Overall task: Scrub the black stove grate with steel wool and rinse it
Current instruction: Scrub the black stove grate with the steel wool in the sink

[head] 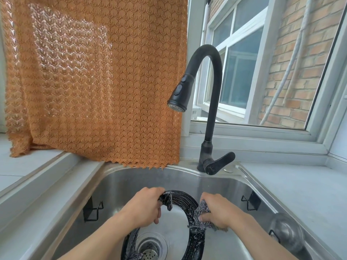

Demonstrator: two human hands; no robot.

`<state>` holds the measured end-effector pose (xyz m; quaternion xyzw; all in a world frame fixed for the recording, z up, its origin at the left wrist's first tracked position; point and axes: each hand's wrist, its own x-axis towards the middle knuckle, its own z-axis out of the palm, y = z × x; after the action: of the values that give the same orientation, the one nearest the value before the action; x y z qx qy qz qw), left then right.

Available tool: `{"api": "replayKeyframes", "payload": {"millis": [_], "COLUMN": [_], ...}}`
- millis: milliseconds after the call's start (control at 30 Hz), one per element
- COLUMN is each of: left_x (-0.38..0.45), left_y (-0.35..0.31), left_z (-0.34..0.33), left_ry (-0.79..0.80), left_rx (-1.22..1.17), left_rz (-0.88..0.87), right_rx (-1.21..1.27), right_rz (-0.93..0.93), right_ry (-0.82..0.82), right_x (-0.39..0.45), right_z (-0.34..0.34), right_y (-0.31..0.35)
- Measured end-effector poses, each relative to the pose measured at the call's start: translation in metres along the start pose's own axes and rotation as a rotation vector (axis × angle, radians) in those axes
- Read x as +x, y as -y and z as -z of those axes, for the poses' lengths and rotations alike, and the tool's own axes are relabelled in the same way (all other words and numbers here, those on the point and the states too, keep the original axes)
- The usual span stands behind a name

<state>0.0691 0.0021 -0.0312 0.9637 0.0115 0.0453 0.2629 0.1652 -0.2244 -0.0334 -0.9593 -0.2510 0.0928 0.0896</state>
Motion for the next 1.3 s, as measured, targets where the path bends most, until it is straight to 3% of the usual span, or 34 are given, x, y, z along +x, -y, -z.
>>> {"api": "replayKeyframes", "payload": {"millis": [100,200,333,467,667,833,1033,1300], "left_x": [0.001,0.003,0.004,0.003,-0.005,-0.008,-0.01,-0.007], "left_y": [0.003,0.004,0.004,0.0,-0.021,-0.03,-0.032,-0.028], "left_z": [-0.004,-0.006,-0.004,0.001,0.009,0.009,0.011,0.006], "left_ry": [-0.003,-0.014,-0.059,-0.115,-0.201,-0.234,-0.218,-0.24], "left_rx": [0.021,0.007,-0.005,-0.076,-0.253,-0.377,-0.404,-0.381], "left_rz": [0.031,0.078,0.121,0.132,0.061,0.03,0.013,0.034], "right_rx": [-0.052,-0.025,0.029,-0.077,-0.259,-0.26,-0.186,-0.107], "right_rz": [-0.057,-0.032,0.19,0.37,0.46,0.569,0.49,0.16], "right_ry": [0.013,-0.13,-0.323,-0.453,-0.724,-0.93,-0.915,-0.718], "right_x": [0.001,-0.004,-0.008,-0.006,0.005,0.008,0.011,0.004], "right_z": [-0.001,0.004,0.0,-0.007,-0.01,-0.003,-0.002,0.01], "right_y": [0.006,0.023,0.046,0.062,0.058,0.047,0.045,0.038]}}
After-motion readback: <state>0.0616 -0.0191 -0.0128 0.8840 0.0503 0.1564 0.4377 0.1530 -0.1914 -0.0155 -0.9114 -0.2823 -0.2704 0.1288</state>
